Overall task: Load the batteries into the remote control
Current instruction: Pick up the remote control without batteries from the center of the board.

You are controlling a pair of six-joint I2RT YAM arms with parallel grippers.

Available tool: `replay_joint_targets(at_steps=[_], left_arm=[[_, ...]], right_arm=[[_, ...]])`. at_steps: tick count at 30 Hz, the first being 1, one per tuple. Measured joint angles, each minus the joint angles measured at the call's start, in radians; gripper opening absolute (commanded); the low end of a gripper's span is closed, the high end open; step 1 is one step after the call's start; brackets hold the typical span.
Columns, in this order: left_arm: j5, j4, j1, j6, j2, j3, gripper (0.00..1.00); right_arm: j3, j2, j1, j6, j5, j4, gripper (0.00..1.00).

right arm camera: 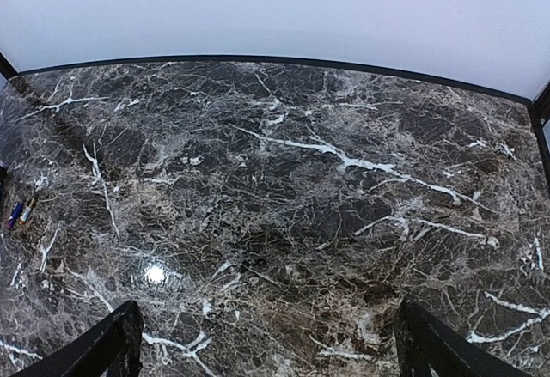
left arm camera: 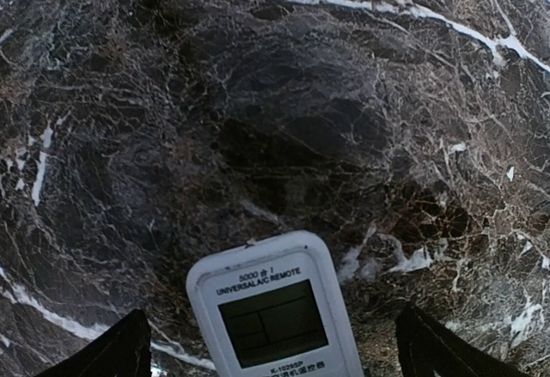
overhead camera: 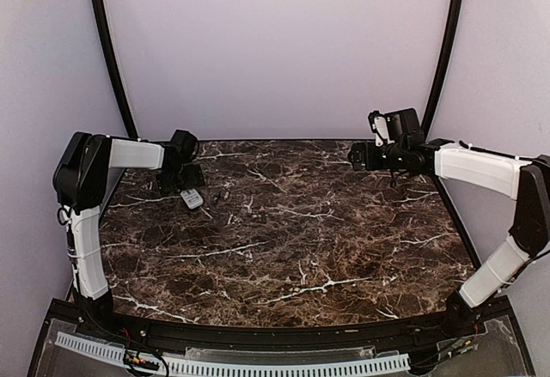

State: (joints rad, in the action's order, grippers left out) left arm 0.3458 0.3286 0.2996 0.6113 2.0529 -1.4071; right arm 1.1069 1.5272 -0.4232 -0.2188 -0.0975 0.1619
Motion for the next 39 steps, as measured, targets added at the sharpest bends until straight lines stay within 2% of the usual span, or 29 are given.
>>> replay_joint_targets(at_steps=[4,10,17,20,21,22,24,29,33,39], left_arm=[[-0.028,0.014,0.000,0.026,0.034,-0.007,0.97],[-0.055,0.017,-0.003,0.059,0.034,-0.015,0.77],[-0.074,0.014,-0.010,0.080,0.034,-0.015,0.45],[-0.085,0.006,-0.010,0.081,0.032,-0.015,0.24],[-0.089,0.002,-0.010,0.089,0.032,-0.013,0.20],[-0.091,-0.002,-0.010,0.089,0.030,-0.010,0.11],[-0.097,-0.016,-0.010,0.090,0.019,0.006,0.01],[-0.107,-0.035,-0.005,0.084,-0.060,0.092,0.00],[-0.080,-0.079,0.026,0.018,-0.200,0.161,0.00],[-0.094,-0.381,0.186,-0.196,-0.531,0.287,0.00]], right_arm=[[0.000,0.002,-0.002,0.000,-0.005,0.005,0.99],[0.000,0.002,-0.003,0.002,-0.010,0.008,0.99],[0.000,0.001,-0.003,0.005,-0.016,0.015,0.99],[0.000,0.001,-0.003,0.006,-0.016,0.019,0.99],[0.000,0.001,-0.003,0.008,-0.016,0.019,0.99],[0.000,0.001,-0.003,0.008,-0.017,0.020,0.99],[0.001,0.000,-0.003,0.013,-0.017,0.023,0.99],[0.003,-0.018,-0.003,0.028,-0.011,0.029,0.99],[0.004,-0.079,-0.005,0.058,0.019,0.027,0.99],[0.011,-0.230,-0.017,0.128,0.201,-0.023,0.99]])
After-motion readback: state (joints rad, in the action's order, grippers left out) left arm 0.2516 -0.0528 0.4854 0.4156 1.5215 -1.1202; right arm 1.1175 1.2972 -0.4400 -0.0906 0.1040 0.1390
